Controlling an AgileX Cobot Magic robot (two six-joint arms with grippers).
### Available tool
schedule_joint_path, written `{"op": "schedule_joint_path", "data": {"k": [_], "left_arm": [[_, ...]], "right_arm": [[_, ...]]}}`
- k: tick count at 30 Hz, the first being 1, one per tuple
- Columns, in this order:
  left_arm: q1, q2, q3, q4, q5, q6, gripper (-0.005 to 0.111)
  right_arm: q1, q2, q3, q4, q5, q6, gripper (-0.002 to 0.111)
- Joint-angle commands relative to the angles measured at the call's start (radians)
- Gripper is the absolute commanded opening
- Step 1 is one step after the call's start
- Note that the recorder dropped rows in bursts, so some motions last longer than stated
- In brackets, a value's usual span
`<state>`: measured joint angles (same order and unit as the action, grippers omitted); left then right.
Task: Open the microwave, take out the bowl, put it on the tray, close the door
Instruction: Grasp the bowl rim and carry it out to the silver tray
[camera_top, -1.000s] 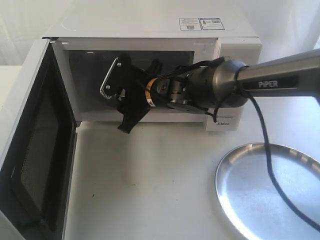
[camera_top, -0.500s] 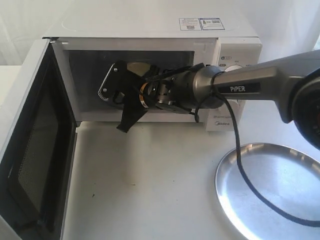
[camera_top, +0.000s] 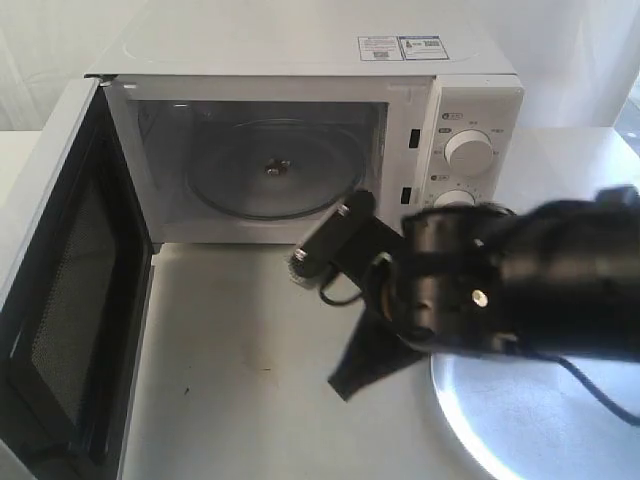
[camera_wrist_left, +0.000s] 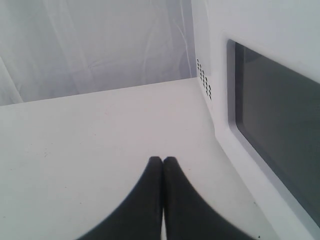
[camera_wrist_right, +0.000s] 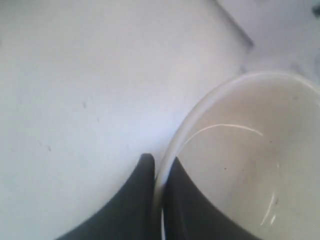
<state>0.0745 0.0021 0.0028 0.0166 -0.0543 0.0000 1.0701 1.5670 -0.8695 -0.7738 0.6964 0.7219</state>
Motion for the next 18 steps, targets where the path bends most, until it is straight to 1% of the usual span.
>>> {"op": "schedule_joint_path", "data": {"k": [1,4,10,14,18], "left_arm": [[-0.001,-0.002,-0.003,-0.008,-0.006,0.000,0.000],[-0.001,-0.002,-0.003,-0.008,-0.006,0.000,0.000],[-0.001,-0.002,-0.003,-0.008,-0.006,0.000,0.000],[-0.001,-0.002,-0.003,-0.008,-0.006,0.000,0.000],[-0.001,-0.002,-0.003,-0.008,-0.006,0.000,0.000]], "right_arm": [[0.006,-0.075,0.243,-0.142,0.012,0.256,0.000],[0.006,-0.082,0.344,-0.242,-0.009,0.419,0.000],[0.006,-0.082,0.419,-0.395,-0.052,0.592,0.000],[0.006,-0.082,0.428,-0.426,-0.049,0.651,0.000],[0.006,-0.082,0.428,-0.439,0.017,0.717,0.000]]}}
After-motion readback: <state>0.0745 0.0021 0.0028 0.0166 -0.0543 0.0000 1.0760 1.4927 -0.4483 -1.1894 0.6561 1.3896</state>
